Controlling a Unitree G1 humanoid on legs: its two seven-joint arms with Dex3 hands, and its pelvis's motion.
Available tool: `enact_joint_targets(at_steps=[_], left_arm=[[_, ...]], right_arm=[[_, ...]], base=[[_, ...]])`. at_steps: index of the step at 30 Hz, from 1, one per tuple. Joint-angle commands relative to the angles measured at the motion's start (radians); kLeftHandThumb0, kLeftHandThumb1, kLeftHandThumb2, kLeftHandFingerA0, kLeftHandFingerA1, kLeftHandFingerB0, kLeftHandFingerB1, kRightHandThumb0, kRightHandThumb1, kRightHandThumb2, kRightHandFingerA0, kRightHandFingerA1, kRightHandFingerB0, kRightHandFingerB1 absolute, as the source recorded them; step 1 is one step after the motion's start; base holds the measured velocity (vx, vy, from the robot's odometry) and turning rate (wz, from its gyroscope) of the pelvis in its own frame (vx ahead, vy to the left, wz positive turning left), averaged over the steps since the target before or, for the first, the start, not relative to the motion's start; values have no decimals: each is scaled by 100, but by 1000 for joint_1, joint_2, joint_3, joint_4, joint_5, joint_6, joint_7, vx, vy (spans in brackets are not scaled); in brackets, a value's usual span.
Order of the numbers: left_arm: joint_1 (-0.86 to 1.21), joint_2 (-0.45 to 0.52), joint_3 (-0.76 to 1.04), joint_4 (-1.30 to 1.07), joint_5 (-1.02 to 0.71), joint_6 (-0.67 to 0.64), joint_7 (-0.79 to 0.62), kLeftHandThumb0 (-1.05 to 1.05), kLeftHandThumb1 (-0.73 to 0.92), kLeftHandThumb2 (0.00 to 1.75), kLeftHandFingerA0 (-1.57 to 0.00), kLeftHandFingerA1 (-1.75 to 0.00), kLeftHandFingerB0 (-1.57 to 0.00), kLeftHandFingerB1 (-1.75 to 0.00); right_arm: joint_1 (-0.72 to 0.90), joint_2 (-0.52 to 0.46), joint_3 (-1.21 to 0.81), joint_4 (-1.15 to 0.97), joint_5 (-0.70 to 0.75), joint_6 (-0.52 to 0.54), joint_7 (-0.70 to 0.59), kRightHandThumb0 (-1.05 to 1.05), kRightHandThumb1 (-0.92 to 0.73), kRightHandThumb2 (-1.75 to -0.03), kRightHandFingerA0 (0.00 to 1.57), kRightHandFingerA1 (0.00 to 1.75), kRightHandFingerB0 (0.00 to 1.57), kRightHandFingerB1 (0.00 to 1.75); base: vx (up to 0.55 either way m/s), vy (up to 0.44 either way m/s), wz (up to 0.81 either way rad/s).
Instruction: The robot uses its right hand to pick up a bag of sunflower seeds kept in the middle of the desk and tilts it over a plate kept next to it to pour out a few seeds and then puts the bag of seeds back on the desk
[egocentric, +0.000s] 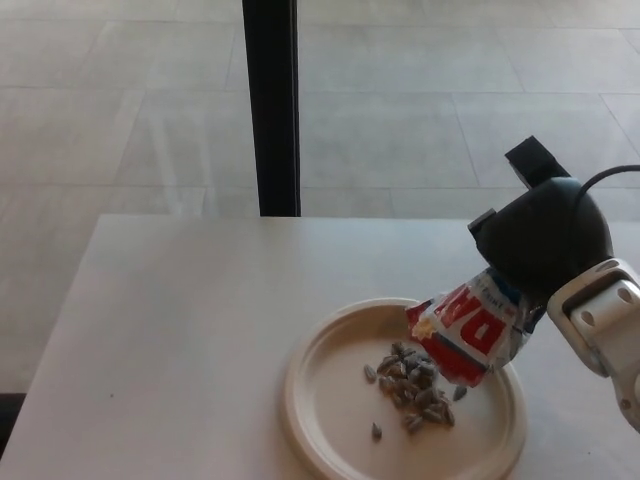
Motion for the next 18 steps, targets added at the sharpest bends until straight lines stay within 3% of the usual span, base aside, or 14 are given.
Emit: enact_joint_targets(at_steps=[1, 3, 8, 9, 12, 13, 14, 15, 16, 17, 18], left_arm=[[-1, 10, -5, 15, 1, -27, -1, -79, 65, 114, -28, -67, -13, -56], [0, 12, -9, 16, 5, -31, 3, -75, 69, 118, -25, -65, -6, -53], [11, 13, 2, 18, -9, -22, -14, -67, 67, 116, -22, -63, -6, -53], [12, 13, 0, 20, -6, -26, -14, -76, 69, 116, -21, -63, -5, -52], [10, 13, 4, 25, -10, -21, -14, -75, 69, 116, -22, -63, -5, -52], [9, 11, 6, 25, -11, -20, -9, -71, 66, 113, -26, -65, -11, -55], [10, 10, 5, 25, -11, -20, -14, -74, 69, 116, -20, -63, -5, -52], [8, 11, 3, 29, -8, -19, -15, -71, 68, 116, -22, -63, -6, -52], [8, 11, -1, 32, -4, -24, -11, -72, 69, 117, -21, -63, -6, -52], [11, 11, 0, 38, -3, -29, -7, -75, 69, 117, -22, -63, -4, -52], [12, 11, 1, 39, -4, -30, -6, -73, 66, 114, -29, -66, -12, -55]], right_arm=[[3, -3, -7, 1, -49, -1, 11, -53, -63, -79, 94, 175, 69, 158], [8, -2, -13, 2, -43, -3, 9, -53, -62, -80, 96, 175, 70, 158], [31, -7, -34, 8, -19, -12, -19, -51, -60, -83, 95, 175, 75, 152], [30, -10, -36, 10, -19, -17, -18, -50, -58, -87, 95, 175, 75, 154], [39, -14, -53, 2, -8, -23, -15, -50, -59, -84, 93, 175, 75, 148], [44, -14, -65, -1, 4, -24, -17, -49, -58, -86, 94, 175, 74, 152], [54, -10, -80, -1, 16, -19, -29, -48, -56, -87, 95, 175, 75, 152], [66, -2, -98, -1, 27, -6, -36, -48, -58, -85, 95, 175, 74, 154], [78, 4, -119, -3, 43, 3, -39, -49, -55, -89, 96, 175, 69, 168], [106, 14, -153, -1, 75, 14, -52, -47, -52, -93, 97, 175, 70, 167], [118, 17, -166, 0, 79, 15, -59, -47, -53, -92, 96, 175, 69, 167]], base=[[0, 0, 0], [0, 0, 0], [0, 0, 0], [0, 0, 0], [0, 0, 0], [0, 0, 0], [0, 0, 0], [0, 0, 0], [0, 0, 0], [0, 0, 0], [0, 0, 0]])
